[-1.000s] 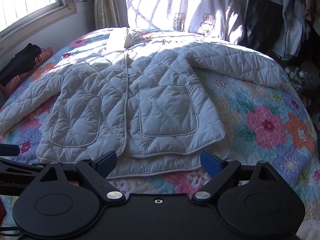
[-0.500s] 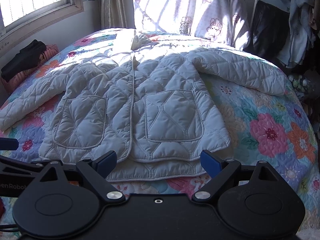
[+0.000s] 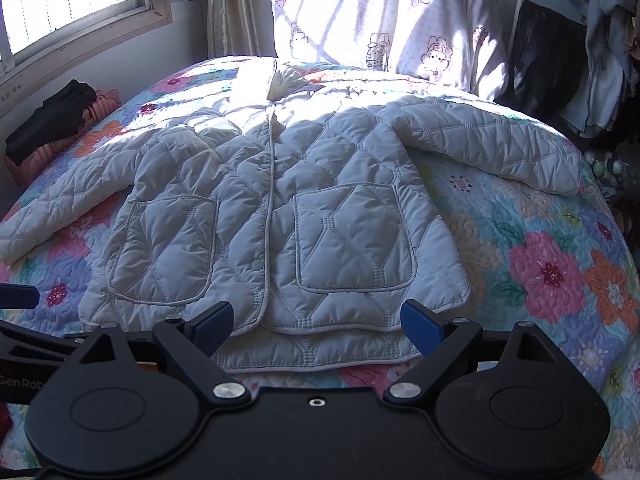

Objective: Fold clothes

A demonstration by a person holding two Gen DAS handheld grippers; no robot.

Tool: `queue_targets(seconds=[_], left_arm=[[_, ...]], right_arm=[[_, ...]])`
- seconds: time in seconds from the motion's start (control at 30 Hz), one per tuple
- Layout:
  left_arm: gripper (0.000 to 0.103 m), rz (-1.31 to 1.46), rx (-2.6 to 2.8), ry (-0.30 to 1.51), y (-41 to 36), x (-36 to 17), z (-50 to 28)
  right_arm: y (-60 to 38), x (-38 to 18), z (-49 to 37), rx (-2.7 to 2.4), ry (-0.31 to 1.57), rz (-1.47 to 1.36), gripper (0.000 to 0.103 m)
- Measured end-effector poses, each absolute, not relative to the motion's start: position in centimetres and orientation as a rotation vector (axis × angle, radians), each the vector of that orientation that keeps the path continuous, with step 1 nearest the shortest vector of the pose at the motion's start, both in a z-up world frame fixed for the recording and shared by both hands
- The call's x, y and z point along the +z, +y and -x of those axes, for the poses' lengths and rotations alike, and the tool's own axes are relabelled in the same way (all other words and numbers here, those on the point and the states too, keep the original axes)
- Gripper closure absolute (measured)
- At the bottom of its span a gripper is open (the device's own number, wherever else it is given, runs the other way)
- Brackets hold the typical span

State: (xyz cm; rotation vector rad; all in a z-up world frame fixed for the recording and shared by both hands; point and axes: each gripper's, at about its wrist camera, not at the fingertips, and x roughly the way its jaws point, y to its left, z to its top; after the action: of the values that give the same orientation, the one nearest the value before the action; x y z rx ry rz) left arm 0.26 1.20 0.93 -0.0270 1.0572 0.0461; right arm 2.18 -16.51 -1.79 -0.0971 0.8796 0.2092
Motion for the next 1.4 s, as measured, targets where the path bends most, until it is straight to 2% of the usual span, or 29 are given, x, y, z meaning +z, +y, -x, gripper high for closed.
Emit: queue_targets(seconds=[0.4, 0.6, 0.97, 1.23, 1.4], left_arm=[[0.0, 0.02, 0.033, 1.08, 0.7, 0.1, -1.3], [0.001, 0.145, 0.019, 1.072, 3.2, -1.4, -3.2], [0.005, 0.294, 0.173, 0.983, 13.5, -6.9, -7.6], [0.021, 0.695, 0.251, 0.923, 23.1, -11.5, -8.9], [0.023, 0.888, 0.333, 0.86, 28.9, -13.3, -10.8]], right_arm=[[-17.2, -2.3, -3.1, 0.207, 0.894, 0.081, 0.01], [-16.6, -2.9, -5.0, 0.244, 0.898, 0.097, 0.01], [-11.7, -7.3, -11.7, 0.392, 0.938, 0.125, 0.01], [-5.4, -9.7, -16.6, 0.547, 1.001, 0.093, 0.014], [-0.9, -10.8, -19.4, 0.557, 1.022, 0.117, 0.014]])
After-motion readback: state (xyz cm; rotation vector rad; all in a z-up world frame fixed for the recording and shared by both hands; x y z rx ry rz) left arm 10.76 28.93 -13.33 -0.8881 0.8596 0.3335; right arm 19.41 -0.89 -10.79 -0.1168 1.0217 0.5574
